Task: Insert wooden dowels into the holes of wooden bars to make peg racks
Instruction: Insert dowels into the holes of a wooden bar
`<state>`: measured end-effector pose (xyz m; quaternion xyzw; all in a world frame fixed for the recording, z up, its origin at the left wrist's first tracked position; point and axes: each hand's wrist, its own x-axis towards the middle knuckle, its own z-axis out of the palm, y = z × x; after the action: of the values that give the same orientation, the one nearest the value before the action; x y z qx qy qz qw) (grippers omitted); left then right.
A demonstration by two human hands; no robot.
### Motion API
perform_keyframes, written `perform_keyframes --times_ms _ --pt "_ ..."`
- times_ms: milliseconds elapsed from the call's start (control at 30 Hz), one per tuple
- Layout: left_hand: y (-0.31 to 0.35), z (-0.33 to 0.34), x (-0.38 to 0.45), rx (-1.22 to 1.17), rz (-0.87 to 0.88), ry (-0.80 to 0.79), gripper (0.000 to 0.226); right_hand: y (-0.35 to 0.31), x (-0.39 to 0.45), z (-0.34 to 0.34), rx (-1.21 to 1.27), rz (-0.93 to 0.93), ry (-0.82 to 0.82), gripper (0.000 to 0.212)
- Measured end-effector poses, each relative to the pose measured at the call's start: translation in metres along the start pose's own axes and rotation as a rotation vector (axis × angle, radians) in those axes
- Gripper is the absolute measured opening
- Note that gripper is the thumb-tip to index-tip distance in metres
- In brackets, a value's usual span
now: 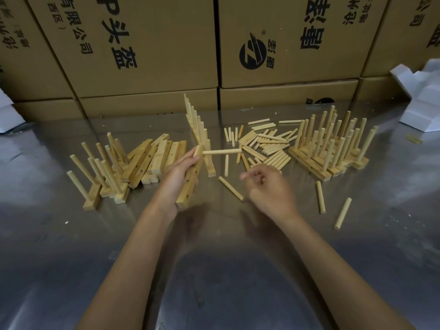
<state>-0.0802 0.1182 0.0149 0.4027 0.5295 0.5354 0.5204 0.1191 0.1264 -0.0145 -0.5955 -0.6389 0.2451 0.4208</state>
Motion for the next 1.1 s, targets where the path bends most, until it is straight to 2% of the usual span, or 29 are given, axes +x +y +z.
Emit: perform_keyframes --times_ms 67,133,233,333,467,567,733,933,1100 --pt "0.000 -0.005 0.002 -0.029 0.002 -0.022 0.030 0.005 -0.006 0.012 -0.330 -0.096 -0.097 0.021" --pt "-0.001 -0.006 0.003 -0.043 0.000 -0.043 0.031 0.006 -0.007 0.017 -0.423 -0.150 -0.089 0.014" --pt "0.000 -0.007 0.003 -0.096 -0.014 -0.048 0.030 0.004 -0.005 0.012 -0.370 -0.172 -0.104 0.006" --pt "-0.001 -0.008 0.004 -0.101 -0.034 -0.020 0.028 -0.002 -0.008 0.005 -0.143 -0.232 -0.201 0.011" --pt "-0.004 -0.002 0.004 -0.090 -0.054 -0.018 0.027 -0.018 -0.019 0.009 0.078 -0.354 -0.157 0.027" --pt "-0.006 0.002 0.004 -0.076 -0.062 -0.026 0.027 -0.024 -0.023 0.011 0.045 -0.415 -0.116 0.034" --pt "-0.005 0.003 0.003 -0.032 -0.052 -0.048 0.026 -0.027 -0.024 0.007 -0.021 -0.444 -0.038 0.030" --pt "-0.002 0.011 -0.002 0.154 0.020 -0.125 0.031 -0.028 -0.030 0.011 -0.112 -0.522 -0.090 0.013" --pt "0.000 0.011 -0.004 0.242 0.059 -0.196 0.030 -0.025 -0.029 0.011 -0.155 -0.474 -0.054 0.015"
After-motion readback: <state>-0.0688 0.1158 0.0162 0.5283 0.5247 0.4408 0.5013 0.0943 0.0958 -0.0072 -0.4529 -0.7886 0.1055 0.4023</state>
